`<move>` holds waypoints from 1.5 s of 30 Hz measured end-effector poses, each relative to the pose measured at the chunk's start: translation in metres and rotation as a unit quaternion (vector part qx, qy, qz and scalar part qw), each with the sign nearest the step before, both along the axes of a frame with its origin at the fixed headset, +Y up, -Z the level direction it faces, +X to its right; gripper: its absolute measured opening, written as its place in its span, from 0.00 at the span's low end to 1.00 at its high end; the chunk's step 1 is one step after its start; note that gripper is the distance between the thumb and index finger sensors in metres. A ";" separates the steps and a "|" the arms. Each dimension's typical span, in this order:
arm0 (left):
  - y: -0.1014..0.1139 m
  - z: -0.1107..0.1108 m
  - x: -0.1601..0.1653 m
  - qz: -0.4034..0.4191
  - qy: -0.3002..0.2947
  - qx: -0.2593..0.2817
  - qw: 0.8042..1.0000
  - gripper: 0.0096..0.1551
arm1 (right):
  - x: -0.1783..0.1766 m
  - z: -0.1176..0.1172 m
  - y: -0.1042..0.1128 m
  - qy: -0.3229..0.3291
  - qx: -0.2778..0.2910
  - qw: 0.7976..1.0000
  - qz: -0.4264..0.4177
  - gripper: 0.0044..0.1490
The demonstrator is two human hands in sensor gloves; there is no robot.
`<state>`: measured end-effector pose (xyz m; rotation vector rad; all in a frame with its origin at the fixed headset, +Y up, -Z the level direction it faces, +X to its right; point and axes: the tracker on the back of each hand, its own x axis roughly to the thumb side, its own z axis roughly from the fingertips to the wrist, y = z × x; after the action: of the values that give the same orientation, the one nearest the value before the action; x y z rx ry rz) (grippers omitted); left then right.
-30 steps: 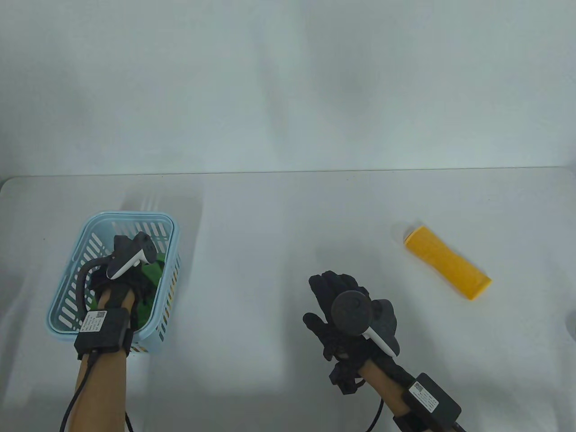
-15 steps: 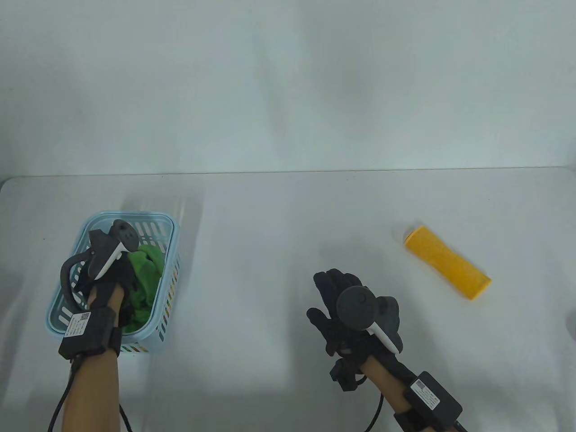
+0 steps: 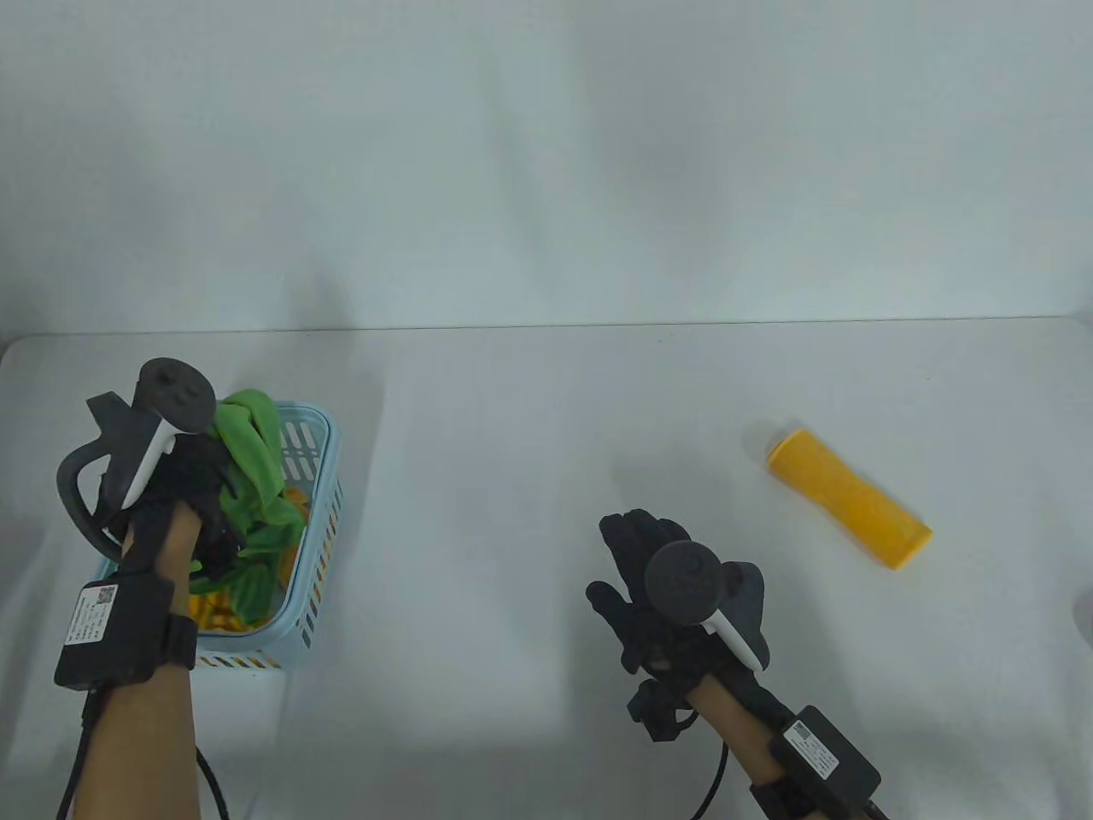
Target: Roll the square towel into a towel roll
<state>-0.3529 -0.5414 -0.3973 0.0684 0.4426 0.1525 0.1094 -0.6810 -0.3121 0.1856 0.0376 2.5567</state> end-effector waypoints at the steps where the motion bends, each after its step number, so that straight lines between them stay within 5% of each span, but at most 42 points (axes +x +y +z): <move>1: 0.009 0.002 0.003 0.002 -0.003 0.011 1.000 0.32 | 0.000 0.000 0.000 0.000 0.000 1.000 -0.003 0.48; 13: 0.089 0.026 0.058 0.065 -0.106 0.146 0.981 0.32 | 0.004 -0.002 -0.001 -0.008 -0.006 1.000 -0.014 0.48; 28: 0.132 0.041 0.147 0.122 -0.231 0.185 0.947 0.32 | 0.008 -0.002 0.000 -0.011 -0.005 0.999 -0.030 0.48; 32: 0.119 0.039 0.164 0.144 -0.254 0.160 0.943 0.32 | 0.008 -0.001 0.002 -0.010 -0.002 0.999 -0.035 0.48; 39: 0.064 0.032 0.193 0.155 -0.286 0.104 0.940 0.32 | 0.011 0.000 0.003 -0.013 0.002 0.999 -0.043 0.48; 45: 0.030 0.041 0.202 0.157 -0.297 0.106 0.936 0.32 | 0.013 0.001 0.005 -0.015 0.003 0.998 -0.057 0.48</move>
<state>-0.1514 -0.5112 -0.3563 0.1589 -0.1748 0.5202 0.1228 -0.6763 -0.3110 0.1481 0.0069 2.4464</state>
